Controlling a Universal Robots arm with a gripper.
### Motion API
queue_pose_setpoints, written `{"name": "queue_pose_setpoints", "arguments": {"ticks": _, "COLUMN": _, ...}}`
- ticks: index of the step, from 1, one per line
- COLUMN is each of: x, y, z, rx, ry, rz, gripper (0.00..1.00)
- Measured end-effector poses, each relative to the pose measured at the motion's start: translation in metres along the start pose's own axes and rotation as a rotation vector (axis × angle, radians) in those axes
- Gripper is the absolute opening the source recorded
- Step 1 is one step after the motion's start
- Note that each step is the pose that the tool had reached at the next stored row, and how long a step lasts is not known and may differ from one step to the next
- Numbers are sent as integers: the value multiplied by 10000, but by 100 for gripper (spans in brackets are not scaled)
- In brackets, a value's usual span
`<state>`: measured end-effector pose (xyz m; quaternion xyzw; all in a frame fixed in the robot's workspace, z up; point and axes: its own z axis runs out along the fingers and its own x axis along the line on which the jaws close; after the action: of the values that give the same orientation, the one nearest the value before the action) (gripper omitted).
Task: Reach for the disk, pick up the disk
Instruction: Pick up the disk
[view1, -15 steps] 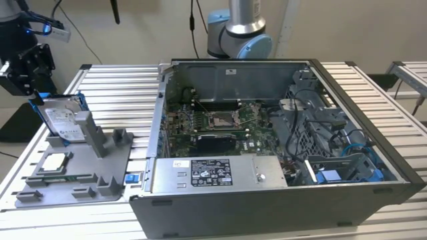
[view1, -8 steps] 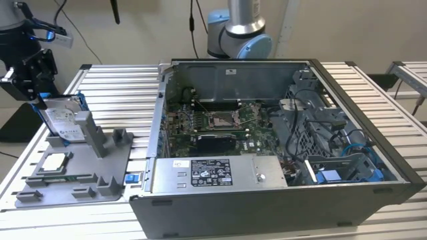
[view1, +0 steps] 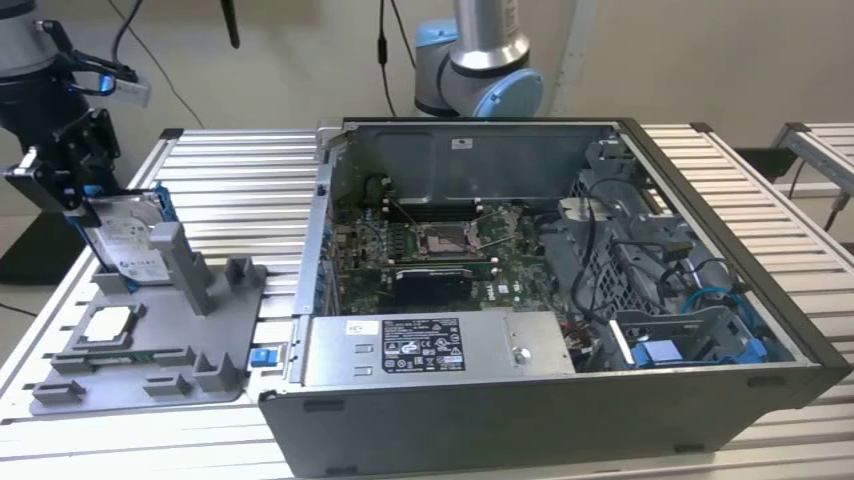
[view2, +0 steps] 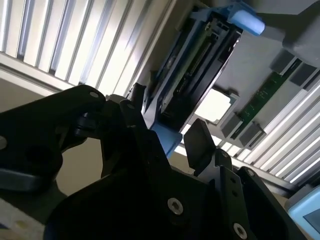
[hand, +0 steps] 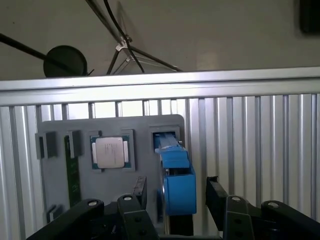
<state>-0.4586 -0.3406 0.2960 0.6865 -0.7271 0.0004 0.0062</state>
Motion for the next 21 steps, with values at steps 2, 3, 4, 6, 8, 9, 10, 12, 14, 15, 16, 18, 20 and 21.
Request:
{"name": "queue_pose_setpoints", "arguments": {"ticks": 2, "x": -12, "y": 11, "z": 33, "rx": 38, "ry": -3, "rz": -26, "gripper": 100}}
{"name": "queue_pose_setpoints", "arguments": {"ticks": 3, "x": -19, "y": 15, "z": 47, "rx": 68, "ry": -4, "rz": -46, "gripper": 100}}
{"name": "queue_pose_setpoints", "arguments": {"ticks": 4, "x": -25, "y": 18, "z": 60, "rx": 106, "ry": -6, "rz": -70, "gripper": 100}}
{"name": "queue_pose_setpoints", "arguments": {"ticks": 6, "x": -37, "y": 23, "z": 88, "rx": 199, "ry": -11, "rz": -121, "gripper": 100}}
{"name": "queue_pose_setpoints", "arguments": {"ticks": 8, "x": -44, "y": 28, "z": 117, "rx": 283, "ry": -16, "rz": -156, "gripper": 100}}
{"name": "queue_pose_setpoints", "arguments": {"ticks": 9, "x": -47, "y": 30, "z": 133, "rx": 311, "ry": -17, "rz": -169, "gripper": 100}}
{"name": "queue_pose_setpoints", "arguments": {"ticks": 10, "x": -48, "y": 32, "z": 145, "rx": 323, "ry": -19, "rz": -177, "gripper": 100}}
{"name": "queue_pose_setpoints", "arguments": {"ticks": 12, "x": -49, "y": 39, "z": 168, "rx": 329, "ry": -18, "rz": -185, "gripper": 100}}
{"name": "queue_pose_setpoints", "arguments": {"ticks": 14, "x": -49, "y": 51, "z": 185, "rx": 328, "ry": -17, "rz": -187, "gripper": 100}}
{"name": "queue_pose_setpoints", "arguments": {"ticks": 15, "x": -48, "y": 56, "z": 195, "rx": 329, "ry": -18, "rz": -188, "gripper": 100}}
{"name": "queue_pose_setpoints", "arguments": {"ticks": 16, "x": -48, "y": 58, "z": 206, "rx": 330, "ry": -18, "rz": -191, "gripper": 100}}
{"name": "queue_pose_setpoints", "arguments": {"ticks": 18, "x": -48, "y": 60, "z": 229, "rx": 335, "ry": -19, "rz": -192, "gripper": 100}}
{"name": "queue_pose_setpoints", "arguments": {"ticks": 20, "x": -49, "y": 61, "z": 247, "rx": 343, "ry": -19, "rz": -191, "gripper": 100}}
{"name": "queue_pose_setpoints", "arguments": {"ticks": 21, "x": -48, "y": 61, "z": 254, "rx": 346, "ry": -19, "rz": -192, "gripper": 100}}
